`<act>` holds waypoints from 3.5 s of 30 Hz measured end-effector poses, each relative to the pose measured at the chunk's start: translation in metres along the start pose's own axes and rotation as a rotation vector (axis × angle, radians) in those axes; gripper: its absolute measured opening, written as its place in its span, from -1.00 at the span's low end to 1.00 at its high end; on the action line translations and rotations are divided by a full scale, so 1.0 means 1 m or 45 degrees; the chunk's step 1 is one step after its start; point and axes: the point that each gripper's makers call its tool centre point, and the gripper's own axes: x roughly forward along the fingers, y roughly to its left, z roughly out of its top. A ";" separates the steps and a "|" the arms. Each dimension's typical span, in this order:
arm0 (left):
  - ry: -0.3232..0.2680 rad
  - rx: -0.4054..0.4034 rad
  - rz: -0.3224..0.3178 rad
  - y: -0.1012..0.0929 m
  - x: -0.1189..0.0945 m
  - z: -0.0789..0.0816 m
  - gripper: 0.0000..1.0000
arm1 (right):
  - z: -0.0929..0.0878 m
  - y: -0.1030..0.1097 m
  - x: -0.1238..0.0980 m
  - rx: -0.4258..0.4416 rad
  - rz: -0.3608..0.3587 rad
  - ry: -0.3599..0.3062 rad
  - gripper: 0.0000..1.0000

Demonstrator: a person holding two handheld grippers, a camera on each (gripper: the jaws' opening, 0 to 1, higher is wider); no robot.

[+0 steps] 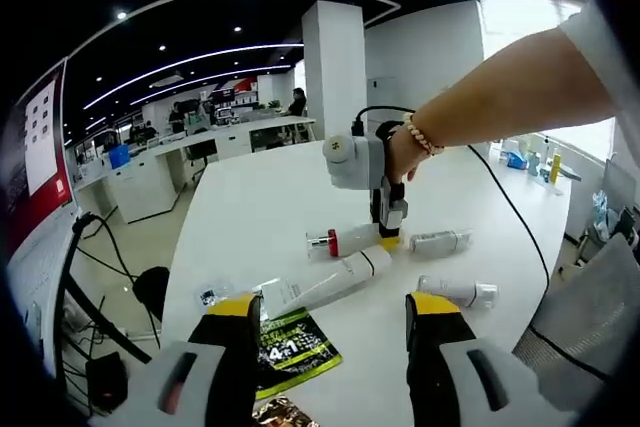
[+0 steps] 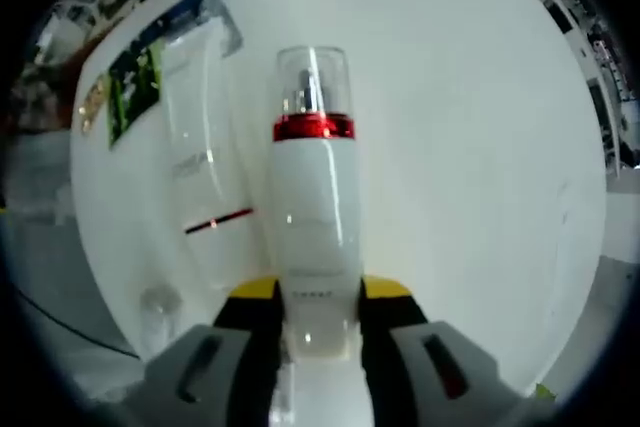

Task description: Arrange the skincare products in the storage area until every visible bottle or jar stands upright without overlapping.

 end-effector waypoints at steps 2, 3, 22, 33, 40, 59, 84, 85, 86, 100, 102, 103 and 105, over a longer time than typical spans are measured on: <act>-0.005 0.003 0.004 0.000 -0.001 0.000 0.20 | 0.000 0.001 0.000 0.003 -0.008 0.001 -0.44; -0.003 0.005 0.007 0.001 -0.001 0.000 0.20 | -0.001 0.001 -0.001 0.000 -0.010 -0.002 -0.44; 0.095 0.085 0.058 0.005 0.002 -0.017 0.18 | 0.003 0.006 -0.005 -0.219 -0.196 -0.005 -0.45; 0.139 0.107 0.036 0.001 0.006 -0.024 0.17 | -0.001 0.012 -0.005 -0.269 -0.186 -0.141 -0.45; 0.171 0.101 0.030 0.001 0.009 -0.029 0.17 | -0.002 0.014 -0.005 -0.315 -0.186 -0.169 -0.46; 0.208 0.128 0.006 -0.006 0.012 -0.035 0.16 | -0.007 0.029 -0.004 -0.524 -0.175 -0.120 -0.46; 0.208 0.137 0.012 -0.005 0.012 -0.034 0.16 | -0.009 0.037 -0.003 -0.663 -0.166 -0.029 -0.46; 0.209 0.138 0.012 -0.005 0.012 -0.034 0.16 | -0.010 0.037 -0.003 -0.666 -0.166 -0.020 -0.46; 0.208 0.138 0.011 -0.005 0.012 -0.034 0.16 | -0.010 0.037 -0.003 -0.670 -0.167 -0.015 -0.46; 0.201 0.143 0.017 -0.005 0.011 -0.032 0.16 | -0.011 0.036 -0.003 -0.671 -0.160 -0.008 -0.45; 0.201 0.146 0.016 -0.005 0.011 -0.032 0.16 | -0.011 0.036 -0.003 -0.671 -0.161 -0.010 -0.45; 0.201 0.147 0.016 -0.005 0.011 -0.032 0.16 | -0.011 0.036 -0.003 -0.671 -0.161 -0.010 -0.45; 0.203 0.150 0.017 -0.005 0.011 -0.033 0.16 | -0.011 0.036 -0.003 -0.670 -0.161 -0.011 -0.45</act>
